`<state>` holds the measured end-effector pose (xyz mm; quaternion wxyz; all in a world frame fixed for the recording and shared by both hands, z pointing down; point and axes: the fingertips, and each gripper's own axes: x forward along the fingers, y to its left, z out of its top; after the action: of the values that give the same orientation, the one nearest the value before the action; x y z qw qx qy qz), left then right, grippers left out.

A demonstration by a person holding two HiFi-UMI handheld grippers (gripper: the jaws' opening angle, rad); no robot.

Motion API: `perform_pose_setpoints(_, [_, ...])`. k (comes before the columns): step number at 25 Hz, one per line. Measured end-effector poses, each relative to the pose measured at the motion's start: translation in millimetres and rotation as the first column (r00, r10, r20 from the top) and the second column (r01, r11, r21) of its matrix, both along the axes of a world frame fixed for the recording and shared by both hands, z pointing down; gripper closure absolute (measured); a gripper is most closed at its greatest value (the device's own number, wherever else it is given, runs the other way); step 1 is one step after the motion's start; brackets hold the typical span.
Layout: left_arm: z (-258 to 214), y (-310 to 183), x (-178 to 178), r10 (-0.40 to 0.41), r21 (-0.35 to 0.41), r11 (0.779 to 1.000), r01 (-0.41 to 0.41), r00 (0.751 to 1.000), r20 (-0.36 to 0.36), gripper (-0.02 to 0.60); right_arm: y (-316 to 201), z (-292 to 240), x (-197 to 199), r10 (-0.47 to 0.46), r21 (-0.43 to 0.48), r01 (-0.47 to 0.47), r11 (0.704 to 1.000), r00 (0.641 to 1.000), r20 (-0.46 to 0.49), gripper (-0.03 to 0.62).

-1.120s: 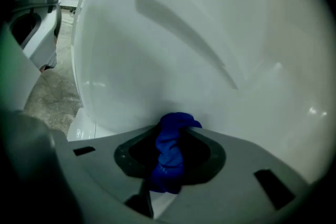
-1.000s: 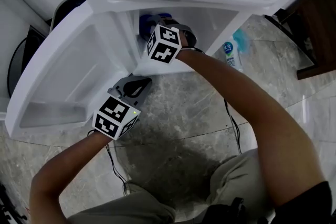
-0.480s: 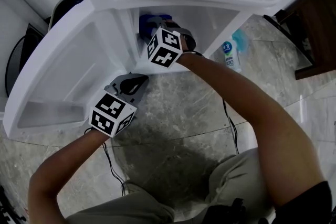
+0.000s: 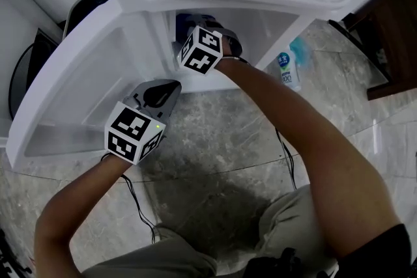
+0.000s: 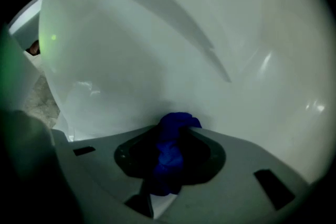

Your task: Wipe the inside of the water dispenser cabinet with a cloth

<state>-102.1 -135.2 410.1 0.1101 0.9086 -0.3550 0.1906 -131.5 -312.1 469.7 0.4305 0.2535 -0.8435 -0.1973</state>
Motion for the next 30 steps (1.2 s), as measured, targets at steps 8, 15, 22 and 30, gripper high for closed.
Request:
perform_pose_setpoints(8, [-3, 8, 7, 0.018, -0.009, 1.0, -0.018, 1.0, 0.011, 0.575, 27, -41, 12, 0.075, -0.079, -0.06, 0.995, 0.976, 0.204, 0.502])
perform_pose_setpoints(15, [-18, 14, 12, 0.025, 0.011, 1.0, -0.025, 1.0, 0.015, 0.575, 23, -116, 20, 0.211, -0.087, -0.195, 0.977, 0.819, 0.534, 0.502])
perform_pose_setpoints(22, [-19, 18, 11, 0.023, 0.008, 1.0, -0.023, 1.0, 0.019, 0.577, 22, -189, 22, 0.156, 0.013, -0.256, 0.967, 0.627, 0.763, 0.502])
perform_pose_setpoints(30, [-19, 17, 13, 0.023, 0.008, 1.0, -0.023, 1.0, 0.011, 0.577, 24, -241, 22, 0.087, 0.071, -0.277, 0.958, 0.518, 0.851, 0.502])
